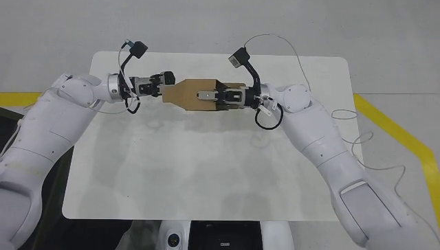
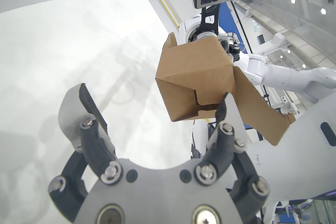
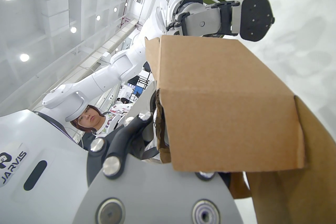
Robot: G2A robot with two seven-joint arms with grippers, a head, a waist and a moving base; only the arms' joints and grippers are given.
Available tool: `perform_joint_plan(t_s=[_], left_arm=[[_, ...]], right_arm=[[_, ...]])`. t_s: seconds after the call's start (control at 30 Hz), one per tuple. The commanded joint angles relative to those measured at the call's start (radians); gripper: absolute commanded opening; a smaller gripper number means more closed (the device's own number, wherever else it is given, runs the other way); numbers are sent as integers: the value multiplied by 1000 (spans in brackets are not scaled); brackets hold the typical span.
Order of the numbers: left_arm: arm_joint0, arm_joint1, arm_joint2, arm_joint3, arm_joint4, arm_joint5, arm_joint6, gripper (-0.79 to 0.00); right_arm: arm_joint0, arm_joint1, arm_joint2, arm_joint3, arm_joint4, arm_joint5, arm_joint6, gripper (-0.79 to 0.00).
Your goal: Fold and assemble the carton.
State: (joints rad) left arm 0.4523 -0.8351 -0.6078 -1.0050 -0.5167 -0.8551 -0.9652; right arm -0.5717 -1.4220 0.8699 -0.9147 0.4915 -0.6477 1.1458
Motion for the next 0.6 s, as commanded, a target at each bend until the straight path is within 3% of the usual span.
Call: perform_joint_plan(t_s=[0.0, 0.57], left_arm=[[-1, 0, 2, -3, -4, 2, -2, 0], [-12, -4, 21, -9, -6, -1, 1, 0]], right_arm=[[-2, -1, -2, -7, 0, 1, 0, -785], [-1, -13, -11, -10, 3, 0, 12, -785]])
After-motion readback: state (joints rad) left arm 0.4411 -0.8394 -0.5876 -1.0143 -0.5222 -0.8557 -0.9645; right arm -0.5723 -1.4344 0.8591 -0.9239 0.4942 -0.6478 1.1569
